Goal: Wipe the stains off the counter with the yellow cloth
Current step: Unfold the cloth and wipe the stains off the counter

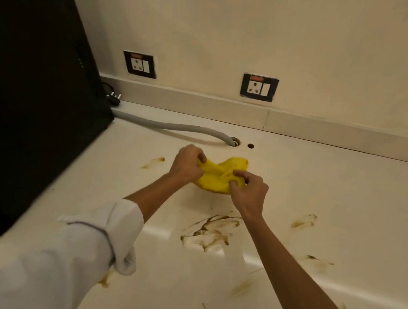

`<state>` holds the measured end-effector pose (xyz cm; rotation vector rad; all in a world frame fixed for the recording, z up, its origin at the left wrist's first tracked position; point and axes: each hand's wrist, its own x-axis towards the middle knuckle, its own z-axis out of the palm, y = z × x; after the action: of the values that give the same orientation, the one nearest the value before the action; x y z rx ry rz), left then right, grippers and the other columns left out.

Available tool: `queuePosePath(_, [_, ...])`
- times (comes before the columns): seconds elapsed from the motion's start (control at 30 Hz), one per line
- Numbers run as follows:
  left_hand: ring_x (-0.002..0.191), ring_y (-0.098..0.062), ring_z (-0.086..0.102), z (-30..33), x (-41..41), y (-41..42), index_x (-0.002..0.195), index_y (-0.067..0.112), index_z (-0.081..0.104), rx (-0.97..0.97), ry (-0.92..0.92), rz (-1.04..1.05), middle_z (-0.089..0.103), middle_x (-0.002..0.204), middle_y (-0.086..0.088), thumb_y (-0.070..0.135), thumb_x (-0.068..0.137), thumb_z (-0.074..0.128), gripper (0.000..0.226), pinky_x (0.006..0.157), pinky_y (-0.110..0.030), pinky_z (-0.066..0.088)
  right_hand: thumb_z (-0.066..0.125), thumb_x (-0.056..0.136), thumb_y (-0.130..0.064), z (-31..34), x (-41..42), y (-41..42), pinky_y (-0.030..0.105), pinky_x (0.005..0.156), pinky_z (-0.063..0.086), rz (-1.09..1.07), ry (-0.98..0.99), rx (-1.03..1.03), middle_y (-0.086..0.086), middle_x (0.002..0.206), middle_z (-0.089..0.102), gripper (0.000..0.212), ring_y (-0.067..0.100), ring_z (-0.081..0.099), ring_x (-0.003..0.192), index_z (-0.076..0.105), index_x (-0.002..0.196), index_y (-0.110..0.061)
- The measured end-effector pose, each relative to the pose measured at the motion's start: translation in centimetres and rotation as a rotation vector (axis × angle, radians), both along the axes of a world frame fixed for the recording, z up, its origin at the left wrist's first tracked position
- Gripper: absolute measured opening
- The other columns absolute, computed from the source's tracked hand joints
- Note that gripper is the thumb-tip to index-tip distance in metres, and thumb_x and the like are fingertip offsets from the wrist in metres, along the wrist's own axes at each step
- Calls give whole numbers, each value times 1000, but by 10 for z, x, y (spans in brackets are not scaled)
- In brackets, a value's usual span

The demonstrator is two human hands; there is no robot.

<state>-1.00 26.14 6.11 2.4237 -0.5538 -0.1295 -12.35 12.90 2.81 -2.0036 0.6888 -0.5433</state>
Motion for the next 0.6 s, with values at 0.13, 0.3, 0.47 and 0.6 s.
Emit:
queuePosePath(0.13, [111,-31,50,-45,-16,46,112,7,58,140,19,-139,53,116,-16,13,73,67,40,87,-44,49,71,72,-18,-23,-21,37,51,92,44,-106,260,-159,7,131,61,39,35,48,121,71,110,-17])
queuePosePath(0.3, [127,-30,40,-58,12,107,121,9,52,106,-132,-108,49,135,-12,33,82,66,48,98,-45,39,69,74,-13,-20,3,62,54,97,41,-89,179,-276,13,143,50,44,37,39,132,67,117,-12])
queuePosePath(0.47, [140,-30,29,-72,64,187,140,7,37,270,-145,-85,38,149,-15,41,92,52,61,111,-47,28,65,88,-26,-37,53,68,51,112,32,62,205,-321,17,153,38,52,36,30,142,53,135,-8])
queuePosePath(0.6, [150,-26,5,-103,94,234,152,9,8,413,-106,-116,9,162,-12,46,98,33,70,122,-46,9,39,94,-64,-73,75,56,59,121,5,177,504,-458,12,165,12,75,32,5,152,25,154,-21])
